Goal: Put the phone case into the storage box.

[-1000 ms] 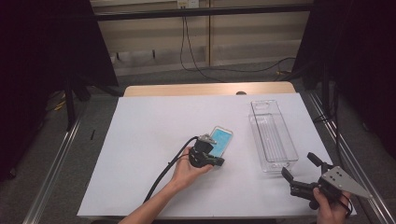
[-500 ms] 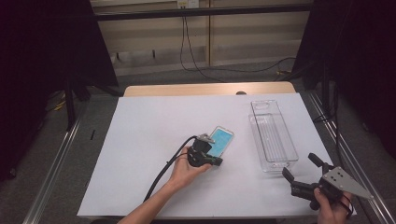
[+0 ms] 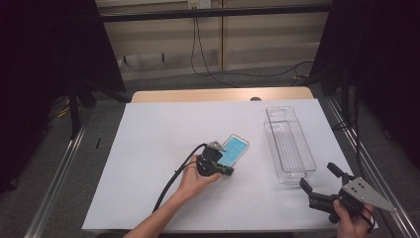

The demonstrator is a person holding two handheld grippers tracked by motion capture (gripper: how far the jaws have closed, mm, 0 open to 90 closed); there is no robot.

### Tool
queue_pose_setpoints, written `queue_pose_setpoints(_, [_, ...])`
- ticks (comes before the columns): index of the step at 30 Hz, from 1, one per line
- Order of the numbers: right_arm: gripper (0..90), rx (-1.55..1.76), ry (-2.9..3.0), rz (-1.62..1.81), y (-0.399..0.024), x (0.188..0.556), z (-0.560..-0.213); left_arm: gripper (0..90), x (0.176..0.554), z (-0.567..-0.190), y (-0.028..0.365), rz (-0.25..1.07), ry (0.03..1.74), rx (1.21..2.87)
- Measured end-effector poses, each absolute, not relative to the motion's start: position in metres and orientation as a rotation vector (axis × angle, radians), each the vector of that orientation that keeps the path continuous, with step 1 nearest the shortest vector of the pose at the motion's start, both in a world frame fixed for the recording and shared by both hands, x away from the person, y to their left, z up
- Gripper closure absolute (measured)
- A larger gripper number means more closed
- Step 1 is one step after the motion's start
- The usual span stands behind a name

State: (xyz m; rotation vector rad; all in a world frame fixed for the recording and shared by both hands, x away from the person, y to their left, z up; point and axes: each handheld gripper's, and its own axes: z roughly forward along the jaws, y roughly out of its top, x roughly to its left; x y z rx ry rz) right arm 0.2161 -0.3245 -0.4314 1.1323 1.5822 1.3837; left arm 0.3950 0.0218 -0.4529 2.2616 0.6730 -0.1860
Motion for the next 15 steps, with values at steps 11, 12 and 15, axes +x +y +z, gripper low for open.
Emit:
queue_pose_setpoints(11, [0.0, 1.134, 1.581, 1.379, -0.3245, 0.2158, -0.4314, 90.0, 0.3993, -0.4515, 0.0277, -0.190, 0.708, 2.277])
queue_pose_setpoints(12, [0.0, 1.133, 1.582, 1.380, -0.3246, 0.2161, -0.4315, 90.0, 0.4011, -0.4519, 0.0292, -0.206, 0.703, 2.272])
queue_pose_setpoints(15, [0.0, 1.134, 1.581, 1.379, -0.3246, 0.2161, -0.4314, 90.0, 0.4010, -0.4514, 0.0294, -0.200, 0.706, 2.276])
